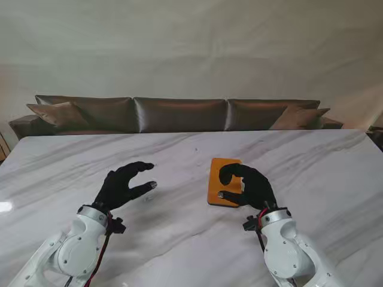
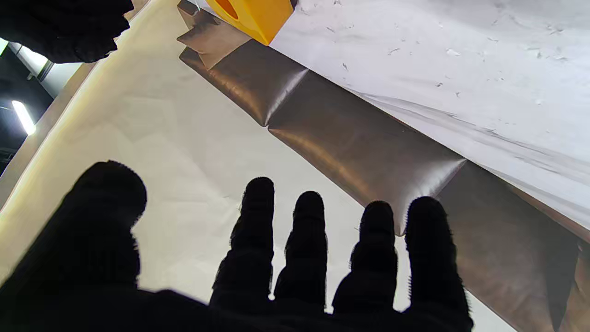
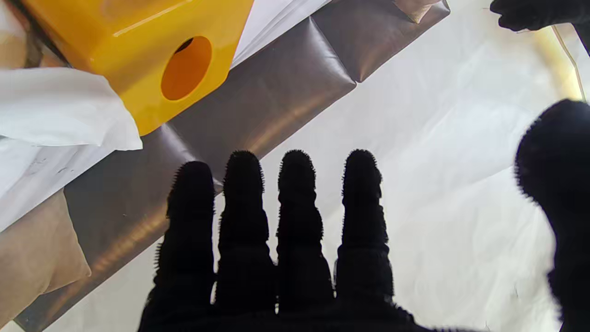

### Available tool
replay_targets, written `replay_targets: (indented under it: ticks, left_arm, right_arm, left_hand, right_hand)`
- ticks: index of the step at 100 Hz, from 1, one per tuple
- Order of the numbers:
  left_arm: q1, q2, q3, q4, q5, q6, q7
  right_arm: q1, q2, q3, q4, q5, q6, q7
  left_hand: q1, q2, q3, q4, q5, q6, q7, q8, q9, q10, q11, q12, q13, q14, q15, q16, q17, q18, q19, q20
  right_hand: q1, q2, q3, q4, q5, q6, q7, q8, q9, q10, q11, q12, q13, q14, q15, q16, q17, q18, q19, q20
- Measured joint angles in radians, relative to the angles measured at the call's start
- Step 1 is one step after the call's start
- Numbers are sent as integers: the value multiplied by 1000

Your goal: Refill a tissue box and feed the first sheet

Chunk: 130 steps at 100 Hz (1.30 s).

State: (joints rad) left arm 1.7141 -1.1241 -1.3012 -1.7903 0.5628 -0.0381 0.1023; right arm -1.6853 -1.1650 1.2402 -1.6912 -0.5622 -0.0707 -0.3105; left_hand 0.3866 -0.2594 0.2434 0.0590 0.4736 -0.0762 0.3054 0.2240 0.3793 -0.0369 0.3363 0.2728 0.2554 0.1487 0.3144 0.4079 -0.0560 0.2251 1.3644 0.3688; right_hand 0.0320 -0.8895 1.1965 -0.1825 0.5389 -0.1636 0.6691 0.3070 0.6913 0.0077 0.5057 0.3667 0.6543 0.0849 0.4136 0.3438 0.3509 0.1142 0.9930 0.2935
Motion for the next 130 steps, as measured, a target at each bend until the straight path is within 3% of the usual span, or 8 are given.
replay_targets:
  ticks: [47, 70, 78, 89, 111, 122, 130]
  left_arm:
    - [-32, 1, 23, 26, 8, -2, -9]
    - [-56, 1, 35, 43, -17, -4, -12]
    - [-83, 1, 49, 70, -34, -4, -12]
    - [-123, 0, 68, 111, -49, -8, -17]
    - [-187, -5, 97, 185, -80, -29, -14]
    - [-205, -8, 103, 211, -97, -29, -16]
    - [-210, -9, 103, 221, -103, -29, -19]
  right_arm:
    - [13, 0, 15, 10, -5, 2, 11]
    - [2, 2, 46, -18, -39, 53, 21]
    - [6, 4, 54, -20, -47, 80, 27]
    - [25, 6, 53, -17, -69, 151, 27]
    - [125, 10, 21, 63, -83, 211, 37]
    - [189, 9, -14, 112, -44, 251, 45]
    - [228, 9, -33, 133, -38, 287, 92]
  left_hand:
    - [0, 0, -6, 0, 0, 0, 0, 0, 0, 0, 0, 0, 0, 0, 0, 0, 0, 0, 0, 0]
    - [0, 0, -11, 0, 0, 0, 0, 0, 0, 0, 0, 0, 0, 0, 0, 0, 0, 0, 0, 0]
    - [0, 0, -11, 1, 0, 0, 0, 0, 0, 0, 0, 0, 0, 0, 1, 0, 7, 0, 0, 8]
    - [0, 1, -11, 1, 0, 0, 0, 0, 0, 0, 0, 0, 0, 1, 5, 13, 21, 2, 0, 31]
    - [0, 12, -12, 1, 2, 0, 0, 0, 0, 0, 1, 5, 25, 2, 25, 25, 36, 7, 0, 61]
    - [0, 12, -12, 1, 11, 0, 0, 0, 0, 0, 5, 9, 26, 6, 30, 27, 37, 8, 0, 70]
    - [0, 12, -12, 1, 11, 0, 0, 0, 17, 1, 5, 10, 30, 12, 37, 29, 41, 8, 0, 72]
  right_hand:
    - [0, 0, 0, 0, 0, 0, 0, 1, -10, 1, 0, 1, 0, 0, 0, 0, -1, 0, 0, 0]
    - [0, 0, 0, 0, 0, 0, 0, 2, -10, 1, 0, 1, 0, 0, 0, 0, -1, 0, 0, 0]
    - [0, 0, 0, 0, 0, 59, 0, 2, -10, 7, 0, 1, 0, 1, 13, 3, 17, 1, 25, 2]
    - [-3, 0, 0, 0, 24, 138, 0, -1, -3, 41, 0, 1, 49, 30, 74, 46, 95, 4, 124, 84]
    - [-15, 15, 0, 0, 59, 163, 7, -18, 61, 81, 16, 1, 185, 60, 199, 122, 256, 3, 327, 243]
    - [-28, 26, 0, 0, 60, 171, 15, -26, 67, 90, 16, -2, 232, 69, 209, 122, 331, 15, 374, 256]
    - [-39, 62, -14, 0, 60, 173, 14, -28, 67, 90, 16, -14, 232, 69, 170, 98, 401, 16, 389, 255]
